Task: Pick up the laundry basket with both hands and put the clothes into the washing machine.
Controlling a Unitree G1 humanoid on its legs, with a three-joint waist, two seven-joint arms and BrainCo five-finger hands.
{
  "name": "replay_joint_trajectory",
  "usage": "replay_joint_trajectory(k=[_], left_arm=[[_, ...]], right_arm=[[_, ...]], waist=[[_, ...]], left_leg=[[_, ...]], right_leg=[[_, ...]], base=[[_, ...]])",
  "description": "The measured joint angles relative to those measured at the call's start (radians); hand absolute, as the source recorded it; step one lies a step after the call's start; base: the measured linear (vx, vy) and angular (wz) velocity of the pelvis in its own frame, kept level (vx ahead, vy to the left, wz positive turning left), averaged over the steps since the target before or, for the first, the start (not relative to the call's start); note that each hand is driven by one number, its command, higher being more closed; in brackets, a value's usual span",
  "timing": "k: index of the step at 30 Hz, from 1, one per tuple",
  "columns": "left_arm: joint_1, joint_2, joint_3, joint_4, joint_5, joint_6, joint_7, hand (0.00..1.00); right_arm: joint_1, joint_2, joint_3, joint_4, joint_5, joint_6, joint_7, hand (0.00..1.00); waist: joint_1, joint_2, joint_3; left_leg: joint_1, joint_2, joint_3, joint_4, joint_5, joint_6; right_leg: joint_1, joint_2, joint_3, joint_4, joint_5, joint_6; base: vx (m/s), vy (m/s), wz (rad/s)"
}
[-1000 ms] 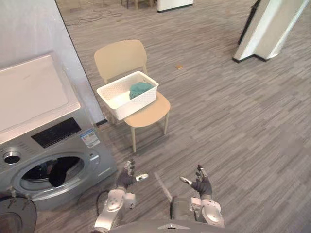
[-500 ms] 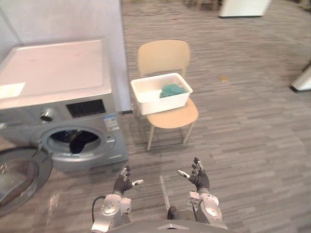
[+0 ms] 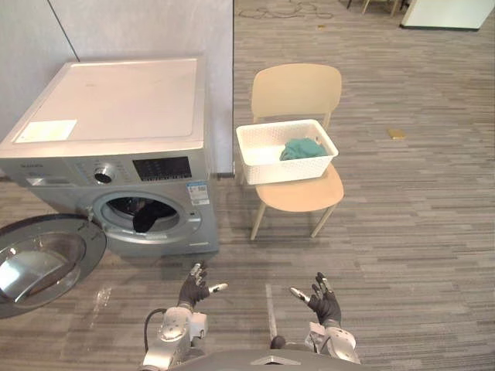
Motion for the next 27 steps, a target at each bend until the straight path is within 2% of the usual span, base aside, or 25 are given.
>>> replay_joint_trajectory(k=[1,6,7,9,11,14,16,17,19,20,21,22,23,24,25,26,27], left_arm=[[0.025,-0.001,-0.013,0.001,0.001,0.000,-0.002,0.00],[0.025,-0.002,-0.007,0.000,0.001,0.000,-0.002,0.00],[0.024,-0.005,0.007,-0.005,0.003,0.000,0.000,0.00],[0.020,-0.019,0.044,-0.025,0.009,0.000,0.002,0.00],[0.003,-0.026,0.087,-0.054,0.010,0.001,0.021,0.00],[-0.045,-0.050,0.148,-0.086,0.019,0.001,0.044,0.00],[-0.112,-0.063,0.219,-0.115,0.029,0.001,0.069,0.00],[-0.144,-0.057,0.240,-0.121,0.035,0.002,0.075,0.00],[-0.172,-0.047,0.236,-0.129,0.050,0.004,0.086,0.00],[-0.169,-0.051,0.240,-0.137,0.050,0.004,0.088,0.00],[-0.170,-0.051,0.247,-0.137,0.050,0.004,0.088,0.00],[-0.165,-0.052,0.279,-0.136,0.051,0.005,0.089,0.00],[-0.152,-0.048,0.310,-0.136,0.052,0.006,0.094,0.00],[-0.149,-0.047,0.325,-0.136,0.053,0.007,0.098,0.00],[-0.149,-0.041,0.340,-0.136,0.062,0.008,0.102,0.00],[-0.147,-0.038,0.354,-0.136,0.071,0.008,0.102,0.00],[-0.145,-0.037,0.355,-0.135,0.071,0.008,0.102,0.00]], right_arm=[[0.004,-0.004,0.037,0.037,-0.001,0.001,0.019,0.00],[0.004,-0.004,0.034,0.037,-0.001,0.001,0.020,0.00],[0.002,-0.005,0.031,0.037,-0.001,0.001,0.020,0.00],[-0.013,-0.005,0.014,0.035,0.000,0.001,0.023,0.00],[-0.025,-0.006,-0.036,0.034,0.004,0.001,0.024,0.00],[-0.059,-0.012,-0.086,0.019,0.045,0.000,0.025,0.00],[-0.121,-0.016,-0.118,-0.028,0.090,-0.004,0.027,0.00],[-0.151,-0.012,-0.126,-0.049,0.104,-0.005,0.027,0.00],[-0.144,-0.004,-0.144,-0.083,0.132,-0.005,0.027,0.00],[-0.132,0.008,-0.146,-0.110,0.150,-0.005,0.028,0.00],[-0.124,0.010,-0.135,-0.121,0.152,-0.005,0.029,0.00],[-0.126,0.014,-0.117,-0.123,0.151,-0.005,0.038,0.00],[-0.127,0.014,-0.107,-0.126,0.147,-0.005,0.047,0.00],[-0.135,0.014,-0.106,-0.130,0.145,-0.005,0.051,0.00],[-0.147,0.014,-0.106,-0.145,0.129,-0.006,0.059,0.00],[-0.156,0.012,-0.098,-0.161,0.106,-0.011,0.066,0.00],[-0.156,0.011,-0.093,-0.161,0.106,-0.014,0.066,0.00]], waist=[[-0.016,-0.012,-0.029],[-0.016,-0.020,-0.032],[-0.016,-0.011,-0.046],[-0.018,-0.012,-0.048],[-0.024,-0.014,-0.024],[-0.028,-0.016,0.045],[-0.038,-0.014,0.088],[-0.052,-0.013,0.115],[-0.073,-0.005,0.141],[-0.066,-0.002,0.143],[-0.058,0.002,0.145],[-0.051,-0.002,0.144],[-0.049,-0.001,0.144],[-0.043,-0.005,0.142],[-0.032,-0.012,0.137],[-0.015,-0.016,0.135],[-0.013,-0.016,0.135]], left_leg=[[0.028,-0.019,-0.009,-0.072,0.058,0.006],[0.013,-0.018,0.001,-0.072,0.054,0.005],[-0.013,-0.017,0.013,-0.070,0.048,0.007],[-0.059,-0.016,0.033,-0.069,0.047,0.005],[-0.095,-0.017,0.055,-0.042,0.041,0.013],[-0.157,-0.010,0.089,0.094,-0.020,0.019],[-0.257,0.005,0.168,0.212,-0.080,0.036],[-0.296,0.017,0.209,0.269,-0.114,0.047],[-0.310,0.033,0.225,0.336,-0.159,0.062],[-0.289,0.047,0.257,0.335,-0.160,0.069],[-0.272,0.055,0.274,0.334,-0.160,0.069],[-0.249,0.076,0.325,0.354,-0.160,0.069],[-0.240,0.098,0.357,0.382,-0.161,0.071],[-0.235,0.113,0.377,0.391,-0.162,0.073],[-0.225,0.143,0.416,0.408,-0.163,0.073],[-0.200,0.191,0.479,0.431,-0.171,0.053],[-0.193,0.202,0.489,0.436,-0.173,0.042]], right_leg=[[0.072,0.004,-0.009,-0.166,0.092,0.022],[0.049,0.004,-0.004,-0.164,0.088,0.019],[0.013,0.004,0.007,-0.161,0.085,0.016],[-0.040,0.005,0.031,-0.147,0.085,0.016],[-0.092,-0.005,0.051,-0.111,0.081,0.016],[-0.151,-0.022,0.094,-0.048,0.085,0.019],[-0.242,-0.031,0.159,-0.037,0.120,0.032],[-0.268,-0.038,0.182,-0.041,0.134,0.045],[-0.269,-0.043,0.193,-0.025,0.136,0.050],[-0.279,-0.044,0.204,0.015,0.121,0.044],[-0.287,-0.050,0.187,0.062,0.097,0.027],[-0.280,-0.086,0.111,0.144,0.051,0.008],[-0.258,-0.128,0.041,0.172,0.034,0.000],[-0.243,-0.145,0.001,0.178,0.028,-0.001],[-0.222,-0.173,-0.090,0.178,0.018,-0.010],[-0.191,-0.182,-0.202,0.166,-0.007,0.031],[-0.184,-0.171,-0.207,0.159,-0.015,0.052]], base=[[0.00,0.000,0.00],[0.00,0.000,-0.04],[-0.02,0.004,-0.21],[-0.01,0.002,-0.28],[0.03,0.022,-0.22],[0.01,0.051,-0.46],[-0.08,0.094,-0.81],[-0.09,0.121,-0.57],[-0.06,0.152,-0.31],[0.01,0.151,-0.38],[0.12,0.147,-0.60],[0.16,0.088,-0.66],[0.14,0.022,-0.69],[0.06,-0.123,-0.74],[0.08,-0.265,-0.99],[0.11,-0.300,-0.91],[0.14,-0.385,-1.10]])
